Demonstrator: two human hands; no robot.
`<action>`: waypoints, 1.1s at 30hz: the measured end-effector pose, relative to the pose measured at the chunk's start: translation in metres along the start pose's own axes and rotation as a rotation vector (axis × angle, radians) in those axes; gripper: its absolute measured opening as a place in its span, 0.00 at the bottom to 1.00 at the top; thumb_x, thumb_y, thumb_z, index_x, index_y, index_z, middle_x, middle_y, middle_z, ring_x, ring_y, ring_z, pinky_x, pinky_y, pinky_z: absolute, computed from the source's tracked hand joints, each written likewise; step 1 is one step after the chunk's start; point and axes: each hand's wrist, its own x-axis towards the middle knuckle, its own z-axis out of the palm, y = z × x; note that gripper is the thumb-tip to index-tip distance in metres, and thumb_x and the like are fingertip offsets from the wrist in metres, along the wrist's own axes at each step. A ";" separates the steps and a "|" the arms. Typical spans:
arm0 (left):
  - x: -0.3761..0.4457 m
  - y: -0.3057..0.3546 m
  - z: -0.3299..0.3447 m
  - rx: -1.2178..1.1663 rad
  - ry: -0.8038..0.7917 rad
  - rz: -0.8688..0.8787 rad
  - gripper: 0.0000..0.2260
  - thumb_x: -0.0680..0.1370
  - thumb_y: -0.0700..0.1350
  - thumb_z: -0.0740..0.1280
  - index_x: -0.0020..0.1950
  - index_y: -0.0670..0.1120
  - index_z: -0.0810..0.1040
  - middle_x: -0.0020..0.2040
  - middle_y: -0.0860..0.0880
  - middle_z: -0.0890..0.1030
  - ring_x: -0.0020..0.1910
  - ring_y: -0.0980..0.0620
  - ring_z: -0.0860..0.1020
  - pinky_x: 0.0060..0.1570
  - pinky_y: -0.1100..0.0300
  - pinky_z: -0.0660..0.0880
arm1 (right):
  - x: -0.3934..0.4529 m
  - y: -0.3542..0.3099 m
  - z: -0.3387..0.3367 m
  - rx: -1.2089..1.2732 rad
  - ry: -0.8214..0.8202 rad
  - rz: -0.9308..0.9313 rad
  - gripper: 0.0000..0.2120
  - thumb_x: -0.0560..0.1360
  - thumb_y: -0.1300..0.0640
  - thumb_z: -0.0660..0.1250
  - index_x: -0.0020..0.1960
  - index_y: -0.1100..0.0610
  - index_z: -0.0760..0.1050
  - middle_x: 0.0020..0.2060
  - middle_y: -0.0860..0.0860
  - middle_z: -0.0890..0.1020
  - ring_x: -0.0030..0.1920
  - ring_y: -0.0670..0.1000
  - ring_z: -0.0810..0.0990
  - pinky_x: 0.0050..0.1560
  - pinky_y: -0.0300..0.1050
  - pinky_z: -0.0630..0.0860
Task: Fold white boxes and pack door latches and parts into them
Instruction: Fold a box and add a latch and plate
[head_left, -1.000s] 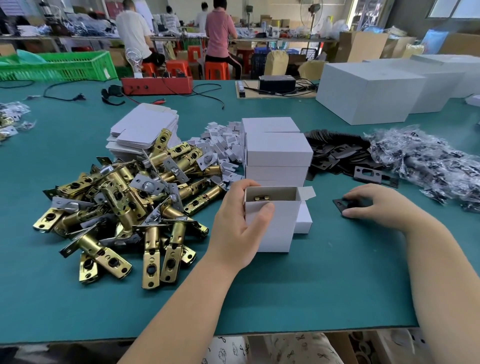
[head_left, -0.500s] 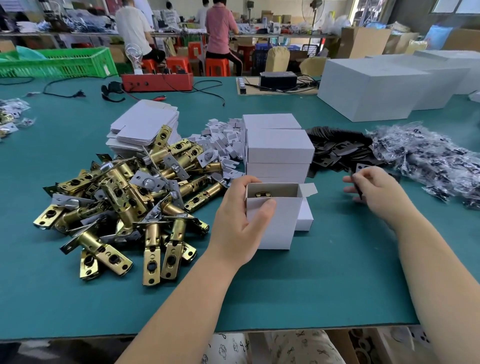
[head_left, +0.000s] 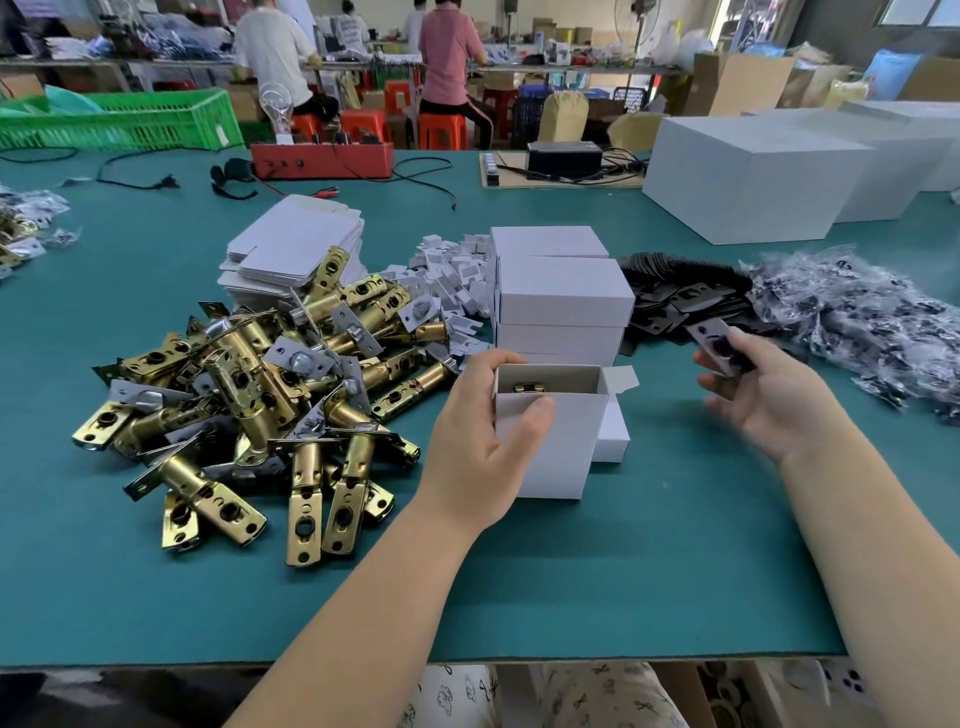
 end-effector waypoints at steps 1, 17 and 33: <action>0.000 0.000 0.000 0.001 -0.001 -0.001 0.13 0.71 0.60 0.60 0.54 0.60 0.69 0.50 0.55 0.77 0.49 0.55 0.76 0.47 0.60 0.71 | -0.003 -0.001 0.004 -0.065 -0.001 -0.075 0.13 0.80 0.52 0.60 0.41 0.52 0.78 0.35 0.46 0.80 0.32 0.44 0.76 0.30 0.37 0.72; 0.000 0.001 -0.001 -0.011 0.008 0.007 0.17 0.72 0.58 0.62 0.58 0.54 0.72 0.51 0.55 0.78 0.53 0.53 0.76 0.53 0.48 0.75 | -0.085 -0.041 0.097 -0.842 -0.524 -0.714 0.16 0.78 0.60 0.65 0.41 0.39 0.79 0.38 0.47 0.83 0.35 0.47 0.79 0.42 0.49 0.78; 0.000 -0.001 -0.002 0.021 -0.004 0.052 0.12 0.71 0.61 0.61 0.53 0.61 0.69 0.47 0.62 0.75 0.47 0.59 0.74 0.46 0.62 0.71 | -0.096 -0.034 0.094 -1.100 -0.575 -0.738 0.06 0.73 0.46 0.65 0.45 0.43 0.81 0.37 0.49 0.79 0.42 0.45 0.75 0.45 0.48 0.74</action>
